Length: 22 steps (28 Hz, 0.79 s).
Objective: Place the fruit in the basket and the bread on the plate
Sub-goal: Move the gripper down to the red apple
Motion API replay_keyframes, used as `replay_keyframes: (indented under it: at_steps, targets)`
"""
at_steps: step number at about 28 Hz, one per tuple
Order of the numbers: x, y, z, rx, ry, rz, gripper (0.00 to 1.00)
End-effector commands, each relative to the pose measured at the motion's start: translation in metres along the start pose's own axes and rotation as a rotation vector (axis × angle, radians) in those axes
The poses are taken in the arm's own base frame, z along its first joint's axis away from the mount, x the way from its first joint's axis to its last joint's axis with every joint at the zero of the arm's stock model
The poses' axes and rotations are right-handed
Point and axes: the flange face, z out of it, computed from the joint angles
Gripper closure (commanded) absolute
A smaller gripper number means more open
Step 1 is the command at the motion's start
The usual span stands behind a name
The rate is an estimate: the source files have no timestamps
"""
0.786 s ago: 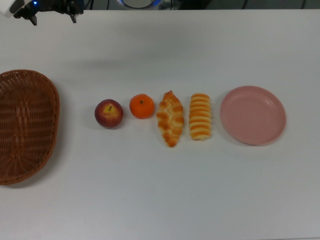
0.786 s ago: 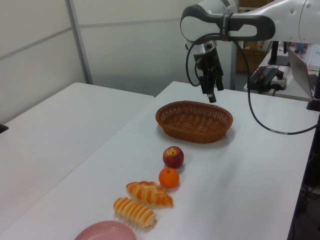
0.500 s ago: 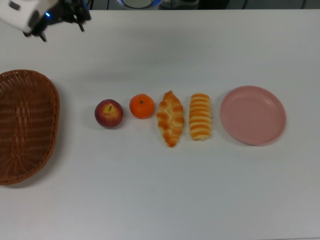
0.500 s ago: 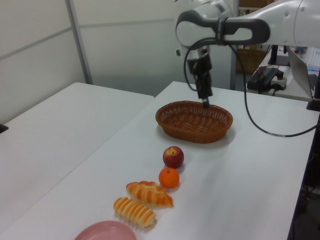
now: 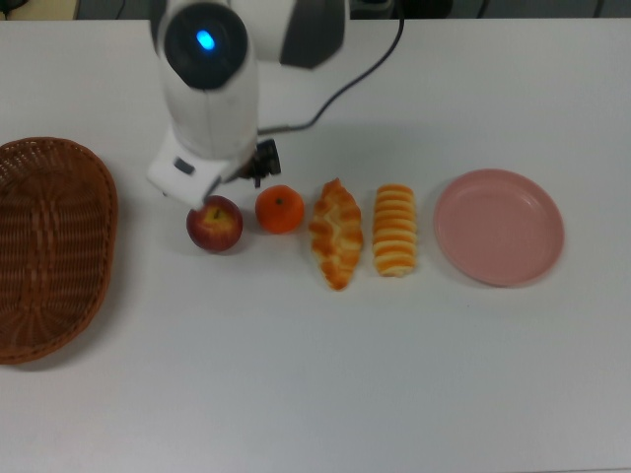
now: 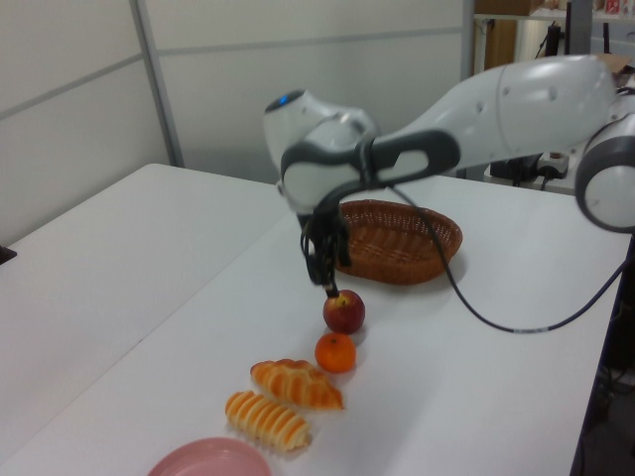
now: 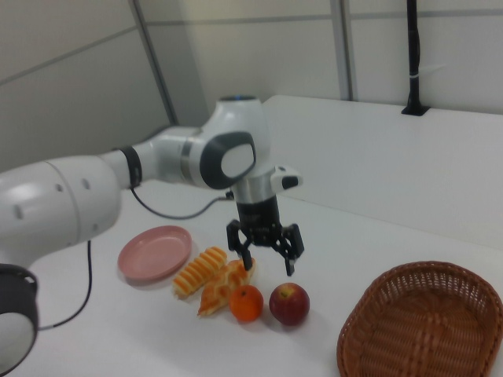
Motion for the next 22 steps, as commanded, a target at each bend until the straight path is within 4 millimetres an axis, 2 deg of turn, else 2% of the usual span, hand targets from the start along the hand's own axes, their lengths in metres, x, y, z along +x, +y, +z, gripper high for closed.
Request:
replay_keyframes:
  at_steps: [1, 5, 11, 22]
  targets:
    - [0.012, 0.000, 0.020, -0.057, -0.008, 0.033, 0.00]
    - [0.013, 0.002, 0.028, -0.083, -0.021, 0.027, 0.00]
    - [0.020, 0.006, 0.057, -0.134, -0.033, 0.035, 0.00]
    - [0.029, 0.008, 0.090, -0.184, -0.061, 0.052, 0.00]
